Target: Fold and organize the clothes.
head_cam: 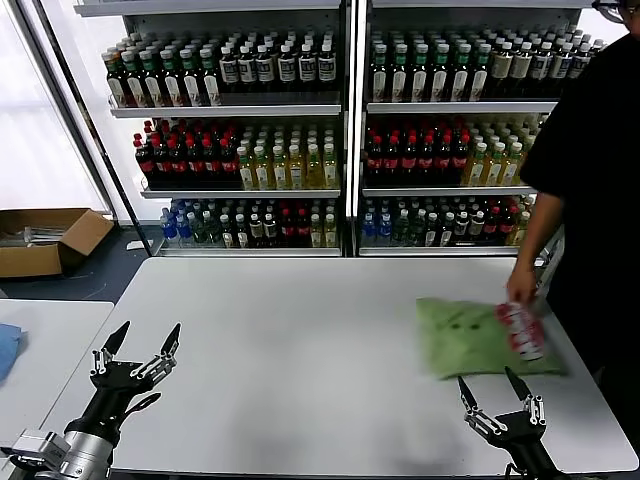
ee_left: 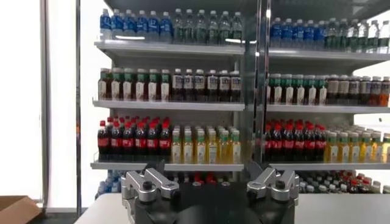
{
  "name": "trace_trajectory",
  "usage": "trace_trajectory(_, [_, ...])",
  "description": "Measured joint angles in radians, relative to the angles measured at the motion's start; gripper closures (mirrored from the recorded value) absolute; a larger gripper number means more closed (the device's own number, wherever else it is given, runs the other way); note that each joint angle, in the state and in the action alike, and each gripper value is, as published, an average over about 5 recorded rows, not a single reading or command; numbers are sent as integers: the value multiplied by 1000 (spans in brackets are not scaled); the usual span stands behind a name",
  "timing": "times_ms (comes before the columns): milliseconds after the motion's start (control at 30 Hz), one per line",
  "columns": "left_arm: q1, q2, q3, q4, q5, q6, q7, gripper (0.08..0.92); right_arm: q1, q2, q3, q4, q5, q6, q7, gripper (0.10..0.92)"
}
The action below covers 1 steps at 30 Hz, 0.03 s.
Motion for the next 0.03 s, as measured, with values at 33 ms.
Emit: trace_trajectory(33, [0, 0, 0, 0, 0, 0, 0, 177, 0, 0, 0, 0, 0, 0, 0, 203])
